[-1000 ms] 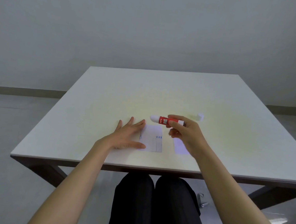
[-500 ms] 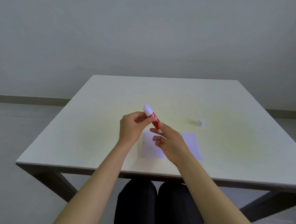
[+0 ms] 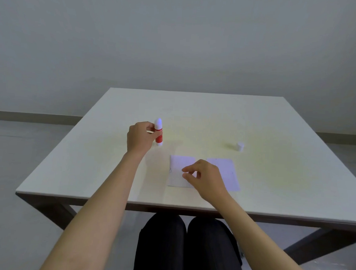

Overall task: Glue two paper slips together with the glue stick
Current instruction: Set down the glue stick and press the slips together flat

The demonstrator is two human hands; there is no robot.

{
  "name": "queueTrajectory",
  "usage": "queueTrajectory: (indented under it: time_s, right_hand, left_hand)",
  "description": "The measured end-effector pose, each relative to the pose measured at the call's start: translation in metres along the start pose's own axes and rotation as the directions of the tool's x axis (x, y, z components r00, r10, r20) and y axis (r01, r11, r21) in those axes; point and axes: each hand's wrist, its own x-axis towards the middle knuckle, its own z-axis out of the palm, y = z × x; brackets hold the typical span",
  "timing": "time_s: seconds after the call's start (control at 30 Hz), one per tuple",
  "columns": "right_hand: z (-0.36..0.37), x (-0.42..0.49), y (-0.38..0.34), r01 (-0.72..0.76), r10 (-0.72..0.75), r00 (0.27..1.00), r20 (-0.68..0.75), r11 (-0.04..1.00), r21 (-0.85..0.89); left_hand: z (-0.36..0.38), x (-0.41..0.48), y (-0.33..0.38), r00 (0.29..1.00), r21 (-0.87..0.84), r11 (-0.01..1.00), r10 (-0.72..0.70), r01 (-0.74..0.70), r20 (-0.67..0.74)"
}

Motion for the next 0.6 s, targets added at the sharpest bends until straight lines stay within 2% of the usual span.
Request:
queueTrajectory:
  time_s: [0.1,0.2,0.33,0.5,0.6]
  right_hand:
    - [0.008,-0.001,-0.007,0.103,-0.093,0.993,0.074,0.986,-0.130]
    - [0.014,0.000,-0.011,0.207,-0.166,0.974,0.153,0.926,-0.314]
    - [0.018,-0.001,-0.013,0.268,-0.216,0.963,0.164,0.850,-0.454]
    - [0.021,0.001,-0.022,0.362,-0.324,0.929,0.179,0.698,-0.618]
    - [0.020,-0.002,-0.032,0.357,-0.365,0.915,0.168,0.546,-0.758]
  left_hand:
    - [0.002,0.001,-0.005,1.000,-0.005,1.000,-0.013,0.013,0.005]
    - [0.004,0.001,-0.010,0.999,-0.019,0.999,-0.039,0.039,-0.005]
    - [0.006,0.001,-0.012,0.999,-0.035,0.999,-0.041,0.041,-0.011]
    - [0.008,-0.003,-0.013,1.000,-0.023,1.000,-0.007,0.006,-0.016]
    - [0.009,-0.004,-0.014,0.999,-0.020,1.000,-0.016,0.015,-0.033]
